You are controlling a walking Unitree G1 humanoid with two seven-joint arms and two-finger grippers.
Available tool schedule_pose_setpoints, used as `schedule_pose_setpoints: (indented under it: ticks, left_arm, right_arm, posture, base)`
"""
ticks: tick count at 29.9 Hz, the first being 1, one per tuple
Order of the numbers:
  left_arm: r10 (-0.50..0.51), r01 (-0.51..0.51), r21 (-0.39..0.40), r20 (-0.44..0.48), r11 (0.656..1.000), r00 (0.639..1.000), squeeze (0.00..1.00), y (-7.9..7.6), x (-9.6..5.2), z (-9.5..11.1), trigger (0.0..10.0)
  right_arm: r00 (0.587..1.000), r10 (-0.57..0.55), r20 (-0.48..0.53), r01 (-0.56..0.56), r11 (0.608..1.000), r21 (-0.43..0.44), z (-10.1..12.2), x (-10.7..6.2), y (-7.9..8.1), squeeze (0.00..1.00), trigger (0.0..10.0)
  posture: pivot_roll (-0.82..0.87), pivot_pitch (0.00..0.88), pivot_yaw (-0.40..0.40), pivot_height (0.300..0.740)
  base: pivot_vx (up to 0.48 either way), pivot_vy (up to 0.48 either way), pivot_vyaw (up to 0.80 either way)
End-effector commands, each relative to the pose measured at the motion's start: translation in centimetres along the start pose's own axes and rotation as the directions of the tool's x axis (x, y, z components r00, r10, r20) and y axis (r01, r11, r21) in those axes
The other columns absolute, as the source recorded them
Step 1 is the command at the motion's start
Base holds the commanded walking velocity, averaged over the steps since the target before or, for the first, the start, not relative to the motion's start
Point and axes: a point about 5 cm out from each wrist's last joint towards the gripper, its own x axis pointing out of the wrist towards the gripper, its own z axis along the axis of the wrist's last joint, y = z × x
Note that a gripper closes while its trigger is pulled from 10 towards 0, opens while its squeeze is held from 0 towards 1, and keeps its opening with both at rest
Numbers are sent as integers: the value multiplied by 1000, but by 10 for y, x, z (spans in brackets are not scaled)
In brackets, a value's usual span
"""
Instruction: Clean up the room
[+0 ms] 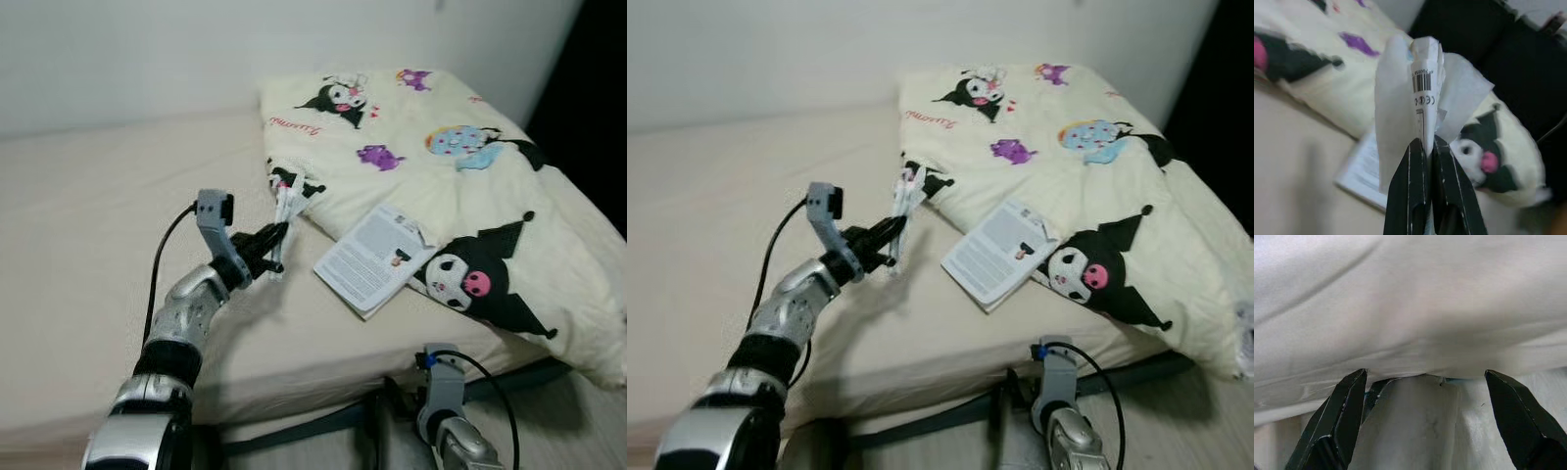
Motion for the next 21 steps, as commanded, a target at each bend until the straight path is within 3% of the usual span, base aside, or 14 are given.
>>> schedule_pose_setpoints:
  ticks: [1,2,3,4,6,7,13,14,19,21]
  left_arm:
    - [1,0,-52,20,999,1000,0,1,-5,0,0]
    - [-1,8,-131,56,991,998,0,-4,-13,-5,0]
    - [-1,8,-131,56,991,998,0,-4,-13,-5,0]
    - [0,10,-155,63,988,998,0,-7,-18,-10,3412]
    - [4,5,-159,55,987,998,0,-9,-22,-15,3412]
    - [5,2,-167,42,986,999,0,-12,-27,-20,10000]
    - [33,-28,-204,21,979,999,0,-22,-39,-27,10000]
    - [33,-29,-215,13,976,999,0,-24,-40,-28,10000]
    - [23,-20,-225,11,974,1000,0,-27,-39,-28,10000]
    - [3,-5,-222,-8,975,1000,0,-32,-38,-28,10000]
  right_arm:
    - [997,35,-67,-32,998,50,-19,-5,5,0,10000]
    - [994,107,-10,-106,992,73,-10,-2,12,0,10000]
    - [994,107,-10,-106,992,73,-10,-2,12,0,10000]
    - [990,140,7,-140,987,73,-5,0,17,0,10000]
    - [987,157,15,-158,985,70,-1,2,20,0,10000]
    - [984,176,31,-178,981,75,5,5,23,0,10000]
    - [955,267,127,-279,955,98,32,12,38,0,10000]
    - [928,333,167,-352,931,101,44,13,48,0,10000]
    - [900,388,201,-415,903,115,53,12,55,0,10000]
    - [854,481,198,-506,857,100,57,9,65,0,10000]
  posture:
    - [-139,104,36,515]
    - [-129,92,32,525]
    - [-129,92,32,525]
    - [-124,85,27,530]
    - [-123,82,25,535]
    - [-116,70,16,540]
    - [-103,55,-2,560]
    - [-97,40,-15,570]
    - [-97,36,-20,580]
    - [-101,31,-20,590]
  base:
    - [0,0,0]
    - [0,0,0]
    - [0,0,0]
    - [0,0,0]
    - [0,0,0]
    - [0,0,0]
    - [0,0,0]
    - [0,0,0]
    - [0,0,0]
    - [-240,0,0]
